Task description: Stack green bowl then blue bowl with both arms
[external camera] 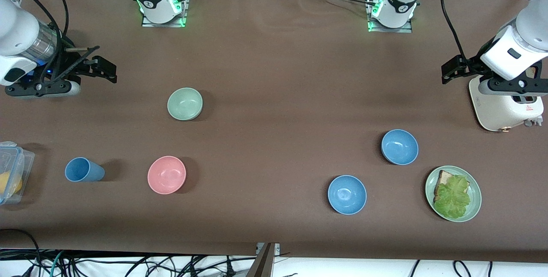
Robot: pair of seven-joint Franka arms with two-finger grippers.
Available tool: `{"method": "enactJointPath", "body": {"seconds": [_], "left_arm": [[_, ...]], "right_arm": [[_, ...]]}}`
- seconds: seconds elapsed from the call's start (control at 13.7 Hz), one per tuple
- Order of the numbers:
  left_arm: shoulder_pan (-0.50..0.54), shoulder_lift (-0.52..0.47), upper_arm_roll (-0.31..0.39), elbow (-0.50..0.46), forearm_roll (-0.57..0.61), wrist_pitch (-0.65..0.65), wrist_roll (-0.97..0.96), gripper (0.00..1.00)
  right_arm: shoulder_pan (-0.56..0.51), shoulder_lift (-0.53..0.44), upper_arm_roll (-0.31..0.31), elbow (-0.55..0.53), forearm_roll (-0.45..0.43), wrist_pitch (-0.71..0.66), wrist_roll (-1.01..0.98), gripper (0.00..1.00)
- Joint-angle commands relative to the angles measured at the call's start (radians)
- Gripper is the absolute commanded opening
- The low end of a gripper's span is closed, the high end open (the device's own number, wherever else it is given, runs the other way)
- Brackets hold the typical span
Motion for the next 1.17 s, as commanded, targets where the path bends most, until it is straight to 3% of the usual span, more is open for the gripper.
{"method": "enactJointPath", "body": {"seconds": [0.0, 0.44, 1.09], "left_arm": [[0.003, 0.013, -0.003, 0.031, -0.004, -0.022, 0.002, 1.00], [0.004, 0.013, -0.003, 0.031, -0.004, -0.022, 0.004, 1.00], [0.005, 0.013, -0.001, 0.031, -0.004, -0.022, 0.004, 1.00]], "right_arm": [[-0.001, -0.010, 0.007, 0.010, -0.013, -0.008, -0.003, 1.00], [-0.010, 0.002, 0.001, 0.010, 0.034, 0.003, -0.002, 1.00], [-0.010, 0.002, -0.005, 0.008, 0.039, 0.006, -0.002, 1.00]]}}
